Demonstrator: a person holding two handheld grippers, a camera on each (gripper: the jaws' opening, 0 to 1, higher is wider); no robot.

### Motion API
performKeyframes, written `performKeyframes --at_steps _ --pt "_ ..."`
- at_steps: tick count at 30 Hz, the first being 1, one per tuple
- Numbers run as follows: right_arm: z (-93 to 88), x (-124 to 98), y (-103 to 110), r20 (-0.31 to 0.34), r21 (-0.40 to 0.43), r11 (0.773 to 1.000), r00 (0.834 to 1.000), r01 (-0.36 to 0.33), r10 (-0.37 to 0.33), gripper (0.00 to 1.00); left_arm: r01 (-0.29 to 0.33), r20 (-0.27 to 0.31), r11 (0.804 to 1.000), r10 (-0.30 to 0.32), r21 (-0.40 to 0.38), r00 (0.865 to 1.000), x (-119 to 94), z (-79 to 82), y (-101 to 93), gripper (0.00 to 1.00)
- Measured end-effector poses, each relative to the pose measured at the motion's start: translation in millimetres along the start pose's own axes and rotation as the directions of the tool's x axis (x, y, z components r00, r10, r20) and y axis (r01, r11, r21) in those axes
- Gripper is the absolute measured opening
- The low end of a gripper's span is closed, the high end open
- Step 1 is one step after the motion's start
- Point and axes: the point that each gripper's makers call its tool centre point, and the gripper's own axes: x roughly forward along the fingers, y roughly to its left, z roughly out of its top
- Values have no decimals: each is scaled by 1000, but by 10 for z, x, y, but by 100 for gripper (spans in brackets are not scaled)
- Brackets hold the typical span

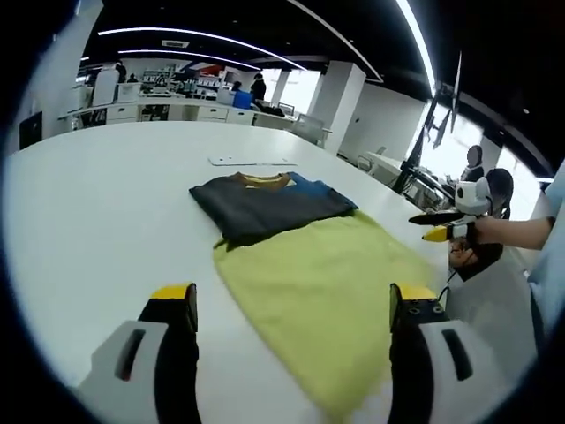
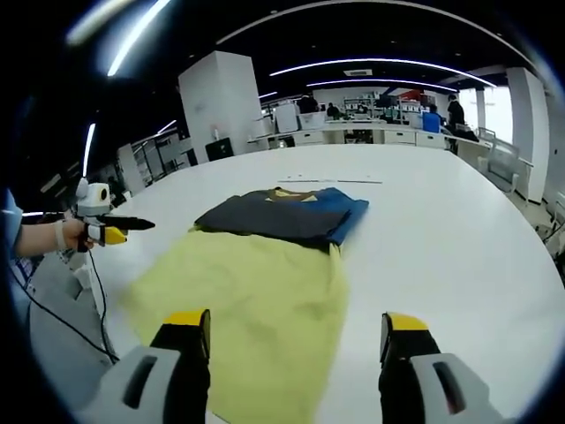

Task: Fold the garment on the visible template until the final outline fits inside the template.

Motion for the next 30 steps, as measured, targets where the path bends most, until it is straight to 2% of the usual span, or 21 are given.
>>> performKeyframes --at_steps 4,8,13,15,17,19,21,23,27,30 --pt "13 -57 31 5 -14 1000 1000 -3 3 79 5 4 1000 -5 5 1000 -132 -45 -69 84" --pt "13 -123 25 9 -15 1000 1000 -2 2 78 33 -31 999 -32 31 999 -235 -145 -181 83" --pt "-30 -210 22 6 -10 1000 1000 4 -4 77 50 -54 998 -49 28 997 -312 -275 -264 74" --pt "-74 -244 23 -1 -13 1000 1000 3 -3 76 73 -65 997 -71 24 995 -323 -365 -325 75" --pt "-124 -275 37 -2 -24 1000 1000 -6 6 76 112 -108 994 -112 -9 988 -344 -517 -416 69" --pt "-211 -311 67 -22 -47 999 1000 -22 21 77 105 -113 994 -109 -40 988 -356 -610 -429 63" --pt "-290 -357 75 -35 -47 998 999 -29 27 75 88 -124 994 -95 -61 988 -371 -694 -416 62" --pt "-378 -397 55 -53 -31 999 998 -27 25 71 81 -126 994 -89 -69 988 -384 -737 -403 60" --pt "-491 -438 36 -75 5 1000 997 -26 26 64 84 -127 990 -99 -117 987 -406 -796 -419 50" --pt "-561 -437 45 -95 4 1000 995 -29 29 58 76 -144 989 -94 -125 985 -392 -844 -416 48"
